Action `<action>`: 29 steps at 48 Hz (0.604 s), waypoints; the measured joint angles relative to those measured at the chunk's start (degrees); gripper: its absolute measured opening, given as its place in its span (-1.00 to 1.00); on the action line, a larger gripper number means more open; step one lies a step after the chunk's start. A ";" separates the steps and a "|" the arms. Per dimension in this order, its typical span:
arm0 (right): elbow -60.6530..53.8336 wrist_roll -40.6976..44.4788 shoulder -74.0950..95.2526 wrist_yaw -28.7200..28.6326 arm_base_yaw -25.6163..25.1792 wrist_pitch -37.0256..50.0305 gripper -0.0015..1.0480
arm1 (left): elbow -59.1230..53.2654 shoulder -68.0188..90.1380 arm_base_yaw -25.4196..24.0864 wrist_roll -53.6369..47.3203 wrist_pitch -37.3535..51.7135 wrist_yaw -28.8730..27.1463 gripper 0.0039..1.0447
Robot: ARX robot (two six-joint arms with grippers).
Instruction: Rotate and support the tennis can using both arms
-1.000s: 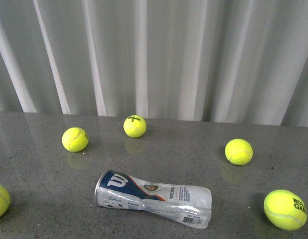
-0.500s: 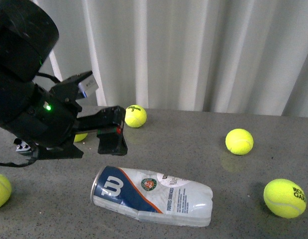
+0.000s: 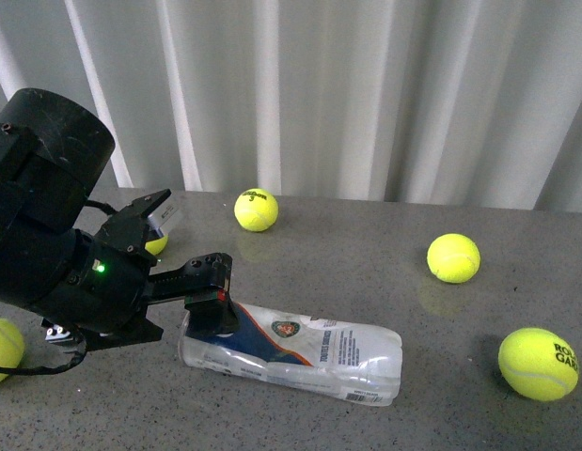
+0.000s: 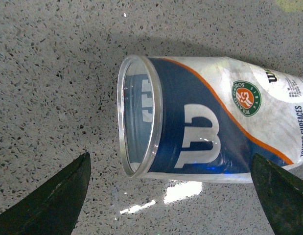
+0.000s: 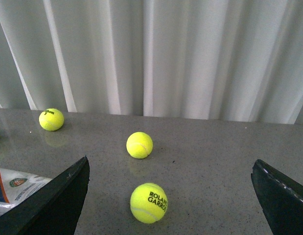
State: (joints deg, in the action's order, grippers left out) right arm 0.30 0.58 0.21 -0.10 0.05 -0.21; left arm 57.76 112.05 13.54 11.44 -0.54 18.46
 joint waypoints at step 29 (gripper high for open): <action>0.00 0.00 0.00 0.02 0.00 0.00 0.87 | -2.21 2.84 3.61 4.24 7.39 2.56 0.44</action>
State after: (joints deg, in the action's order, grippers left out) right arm 0.30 0.58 0.21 -0.08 0.05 -0.21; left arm 55.55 114.89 17.15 15.68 6.85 21.02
